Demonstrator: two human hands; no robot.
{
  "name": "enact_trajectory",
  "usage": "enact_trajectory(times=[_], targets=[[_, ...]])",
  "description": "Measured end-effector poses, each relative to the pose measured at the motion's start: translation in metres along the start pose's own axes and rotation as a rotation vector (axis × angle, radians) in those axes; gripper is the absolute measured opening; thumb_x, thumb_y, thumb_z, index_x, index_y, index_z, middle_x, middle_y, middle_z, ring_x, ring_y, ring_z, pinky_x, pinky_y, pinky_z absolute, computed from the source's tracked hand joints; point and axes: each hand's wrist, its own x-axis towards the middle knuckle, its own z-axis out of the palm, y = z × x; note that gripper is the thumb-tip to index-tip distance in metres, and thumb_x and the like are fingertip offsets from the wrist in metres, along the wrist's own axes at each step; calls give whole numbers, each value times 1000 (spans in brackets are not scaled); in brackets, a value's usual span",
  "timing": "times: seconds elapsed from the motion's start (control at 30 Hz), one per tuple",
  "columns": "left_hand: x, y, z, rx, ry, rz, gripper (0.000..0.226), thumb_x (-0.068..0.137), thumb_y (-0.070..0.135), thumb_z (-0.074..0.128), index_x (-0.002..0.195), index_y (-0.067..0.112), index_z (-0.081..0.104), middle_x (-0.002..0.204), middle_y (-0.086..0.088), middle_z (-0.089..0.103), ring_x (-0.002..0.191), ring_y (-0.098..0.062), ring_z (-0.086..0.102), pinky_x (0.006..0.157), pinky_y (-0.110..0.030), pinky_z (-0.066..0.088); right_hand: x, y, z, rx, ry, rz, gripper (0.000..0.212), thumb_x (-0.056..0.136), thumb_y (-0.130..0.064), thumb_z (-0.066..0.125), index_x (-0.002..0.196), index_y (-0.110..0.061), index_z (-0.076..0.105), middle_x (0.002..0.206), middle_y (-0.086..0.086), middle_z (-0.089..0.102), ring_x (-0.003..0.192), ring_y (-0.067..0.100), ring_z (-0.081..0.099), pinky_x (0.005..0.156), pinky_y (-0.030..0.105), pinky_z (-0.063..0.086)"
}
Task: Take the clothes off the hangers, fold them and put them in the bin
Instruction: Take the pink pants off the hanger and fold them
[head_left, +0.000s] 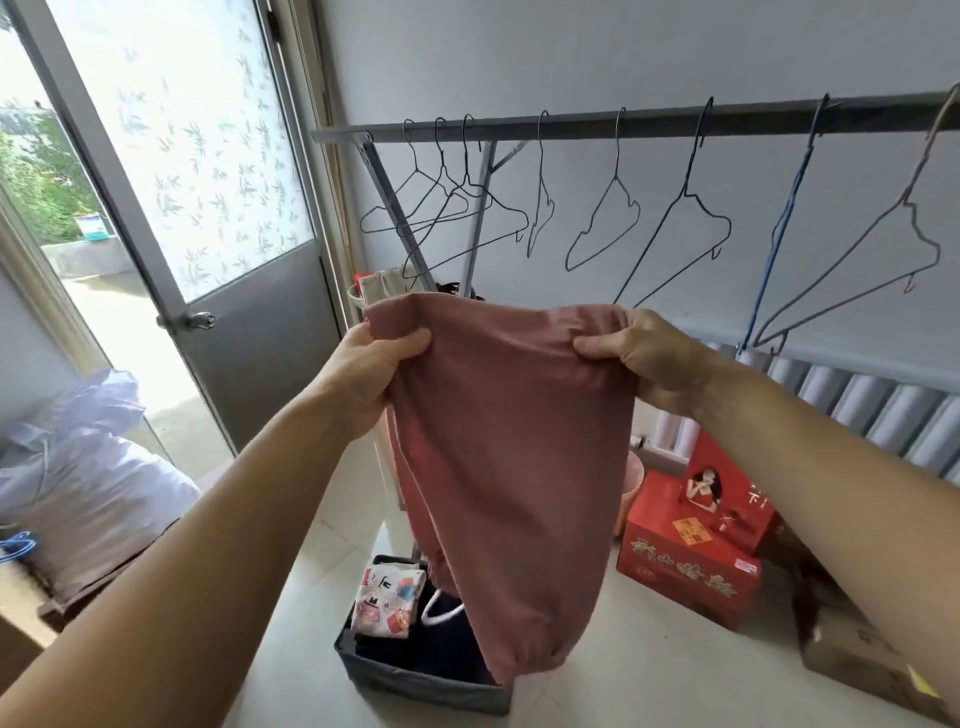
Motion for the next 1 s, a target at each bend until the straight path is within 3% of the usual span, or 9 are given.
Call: enact_trajectory(times=[0.13,0.27,0.33,0.4,0.5,0.6,0.67,0.8,1.0], targets=[[7,8,10,218,98,64,16,97,8,58,86,15,69,60,5,69,53,-6,62,53,-16,53,11,-2,6,-133,278,-1,23,83,-10,75,102,-1,66,91,13,68,79,22,65,81,35,57],[9,11,12,389,194,106,11,95,19,64,89,15,73,73,3,65,68,-10,60,54,-15,48,10,1,12,-172,399,-21,14,82,-15,77,77,-13,64,84,5,64,81,19,61,73,26,50],[10,13,11,373,289,105,22,91,26,70,106,9,69,76,4,61,74,-13,58,56,-17,46,11,-1,9,-198,438,-34,26,78,-21,82,82,-11,59,83,4,59,77,18,58,67,25,47],[12,13,7,375,341,123,45,88,28,73,126,17,53,87,4,58,81,-12,58,69,-21,51,12,-6,7,-202,399,-25,38,71,-24,86,90,-13,54,83,2,55,83,20,56,74,30,47],[12,19,2,341,191,130,25,88,16,72,112,21,66,102,-6,69,83,-17,63,81,-30,55,8,-10,4,-57,176,-7,31,76,-4,78,102,-5,62,93,10,64,98,26,59,91,35,49],[7,25,-6,347,-20,102,43,79,-5,74,119,9,68,99,-9,70,86,-18,66,85,-27,55,1,-14,0,-180,63,-54,41,77,16,64,115,1,59,95,12,60,96,25,58,85,29,50],[4,28,-10,559,-84,135,53,74,-12,72,122,10,66,103,-14,69,91,-20,65,88,-28,55,-1,-15,-1,-391,73,-97,46,78,18,60,120,-1,59,97,10,60,97,23,57,84,28,49],[3,29,-10,1088,37,377,23,80,2,66,93,20,74,85,-9,70,83,-18,61,71,-27,48,-4,-18,3,-733,130,-186,24,87,5,60,101,-14,66,88,3,64,83,13,58,78,22,46],[12,33,-23,1153,85,435,7,85,29,68,84,25,74,86,-1,53,99,-22,50,82,-27,36,-6,-29,5,-940,223,-346,8,91,-15,62,84,-17,63,80,1,61,79,17,58,66,25,43]])
